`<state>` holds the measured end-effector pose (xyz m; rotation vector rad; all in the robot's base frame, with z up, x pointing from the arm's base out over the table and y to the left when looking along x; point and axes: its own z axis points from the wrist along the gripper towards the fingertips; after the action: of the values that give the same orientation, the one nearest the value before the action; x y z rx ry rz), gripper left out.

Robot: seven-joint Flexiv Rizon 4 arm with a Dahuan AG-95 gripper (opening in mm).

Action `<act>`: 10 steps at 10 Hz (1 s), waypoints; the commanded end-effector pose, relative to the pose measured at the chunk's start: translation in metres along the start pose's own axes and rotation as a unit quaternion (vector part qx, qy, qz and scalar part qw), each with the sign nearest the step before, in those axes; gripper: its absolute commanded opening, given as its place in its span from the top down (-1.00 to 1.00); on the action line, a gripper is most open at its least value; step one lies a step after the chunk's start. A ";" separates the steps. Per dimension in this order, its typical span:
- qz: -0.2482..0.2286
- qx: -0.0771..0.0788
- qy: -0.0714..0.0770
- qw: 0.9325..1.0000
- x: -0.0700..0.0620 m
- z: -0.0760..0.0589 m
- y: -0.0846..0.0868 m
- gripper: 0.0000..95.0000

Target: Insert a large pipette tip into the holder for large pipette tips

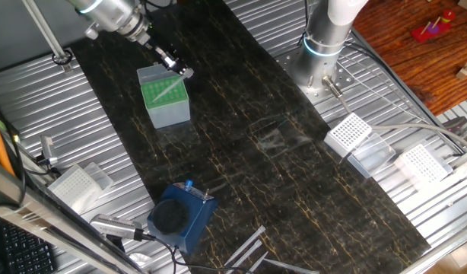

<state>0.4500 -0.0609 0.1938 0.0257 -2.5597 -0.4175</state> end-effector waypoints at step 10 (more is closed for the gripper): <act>0.010 -0.025 0.010 1.000 0.009 0.004 0.001 1.00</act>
<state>0.4423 -0.0610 0.1953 -0.0170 -2.5257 -0.4729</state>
